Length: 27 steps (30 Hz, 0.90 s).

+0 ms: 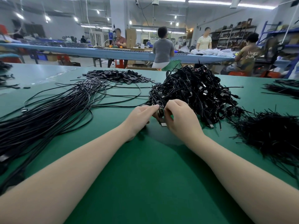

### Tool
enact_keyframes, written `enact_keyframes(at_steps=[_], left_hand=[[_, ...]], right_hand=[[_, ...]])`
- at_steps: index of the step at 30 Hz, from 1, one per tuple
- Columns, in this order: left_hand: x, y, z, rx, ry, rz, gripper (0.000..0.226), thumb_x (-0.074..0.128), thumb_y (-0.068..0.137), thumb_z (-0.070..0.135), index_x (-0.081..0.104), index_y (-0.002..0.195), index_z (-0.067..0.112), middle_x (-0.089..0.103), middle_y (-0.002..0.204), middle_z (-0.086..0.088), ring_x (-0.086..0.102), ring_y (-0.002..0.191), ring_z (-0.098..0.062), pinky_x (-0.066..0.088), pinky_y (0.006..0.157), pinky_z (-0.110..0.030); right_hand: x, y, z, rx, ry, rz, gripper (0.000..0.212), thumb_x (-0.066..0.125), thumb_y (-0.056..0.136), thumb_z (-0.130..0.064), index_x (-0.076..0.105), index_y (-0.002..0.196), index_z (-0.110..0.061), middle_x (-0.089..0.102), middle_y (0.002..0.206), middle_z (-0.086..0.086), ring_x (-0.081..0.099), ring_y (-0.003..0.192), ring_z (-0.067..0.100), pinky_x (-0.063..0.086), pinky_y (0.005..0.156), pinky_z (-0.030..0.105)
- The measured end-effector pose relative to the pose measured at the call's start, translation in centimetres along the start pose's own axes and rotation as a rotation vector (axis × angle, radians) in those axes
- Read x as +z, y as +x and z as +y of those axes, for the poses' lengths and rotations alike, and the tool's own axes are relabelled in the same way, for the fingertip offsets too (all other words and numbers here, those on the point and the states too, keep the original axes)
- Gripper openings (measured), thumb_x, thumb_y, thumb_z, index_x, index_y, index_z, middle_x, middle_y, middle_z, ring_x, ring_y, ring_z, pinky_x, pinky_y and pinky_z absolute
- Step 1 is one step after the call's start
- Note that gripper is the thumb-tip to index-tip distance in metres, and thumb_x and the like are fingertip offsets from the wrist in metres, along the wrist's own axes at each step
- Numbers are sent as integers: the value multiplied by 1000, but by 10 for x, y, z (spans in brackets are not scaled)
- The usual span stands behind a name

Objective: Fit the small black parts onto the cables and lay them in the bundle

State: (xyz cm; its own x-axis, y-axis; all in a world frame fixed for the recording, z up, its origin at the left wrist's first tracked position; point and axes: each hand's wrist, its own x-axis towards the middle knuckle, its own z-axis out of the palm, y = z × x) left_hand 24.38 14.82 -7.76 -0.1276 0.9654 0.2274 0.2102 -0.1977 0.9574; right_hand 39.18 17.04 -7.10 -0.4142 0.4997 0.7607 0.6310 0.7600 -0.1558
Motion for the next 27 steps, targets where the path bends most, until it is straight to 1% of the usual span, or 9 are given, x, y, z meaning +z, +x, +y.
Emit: enact_keyframes(at_steps=[2,4,6,10,13,15,19,23,27], left_hand=[[-1,-1,2,18,-54,70,40,49,97,30,66,61,26,57,96,10,54,89,-6,42,84,-29],[-2,-3,6,54,-68,38,42,42,97,31,74,70,33,62,114,9,54,110,-5,41,91,-30],[-3,-4,5,76,-73,-12,44,37,100,29,75,78,35,70,111,10,54,117,-2,40,94,-29],[-2,-3,3,54,-153,6,48,36,102,29,78,77,27,75,93,7,65,95,-9,48,91,-28],[-4,-3,3,19,-199,-5,45,36,101,31,77,82,29,72,79,4,64,68,-13,43,57,-21],[-6,-2,3,-29,-229,-32,39,37,98,27,75,90,26,69,71,1,65,59,-15,35,46,-19],[-8,1,-1,-81,-188,-146,44,33,89,8,68,111,22,74,80,-2,72,79,-14,41,53,-16],[-7,0,-6,9,-157,-127,33,53,93,-1,69,112,22,71,82,6,67,73,-3,44,58,-13],[-8,4,-11,72,-108,-60,21,66,88,6,70,107,13,67,98,1,62,79,0,49,77,-17]], right_hand=[[1,0,3,4,-1,-15,14,53,89,-3,52,76,4,53,76,16,48,72,32,38,56,42],[2,0,4,7,-20,-7,12,55,86,-2,54,76,3,54,76,16,50,72,34,39,57,41],[3,0,4,-13,-47,-17,8,58,84,-2,58,77,2,57,75,14,53,71,35,40,57,38],[3,-3,3,-34,-130,41,11,63,83,-6,59,73,-5,58,70,7,57,69,31,39,60,35],[4,-4,0,-47,-173,84,10,62,83,-10,61,73,-8,59,70,3,59,70,28,39,63,35],[5,-4,0,-53,-192,100,9,62,81,-11,61,73,-9,60,70,1,59,70,27,37,64,34],[4,-5,3,-30,-232,115,7,62,81,-11,63,75,-11,62,73,0,60,72,26,30,67,34],[3,-5,3,5,-198,115,5,62,82,-12,63,77,-11,64,76,-1,60,75,26,30,67,34],[4,-4,1,23,-178,130,9,61,84,-13,63,76,-11,63,74,-1,60,74,26,32,67,36]])
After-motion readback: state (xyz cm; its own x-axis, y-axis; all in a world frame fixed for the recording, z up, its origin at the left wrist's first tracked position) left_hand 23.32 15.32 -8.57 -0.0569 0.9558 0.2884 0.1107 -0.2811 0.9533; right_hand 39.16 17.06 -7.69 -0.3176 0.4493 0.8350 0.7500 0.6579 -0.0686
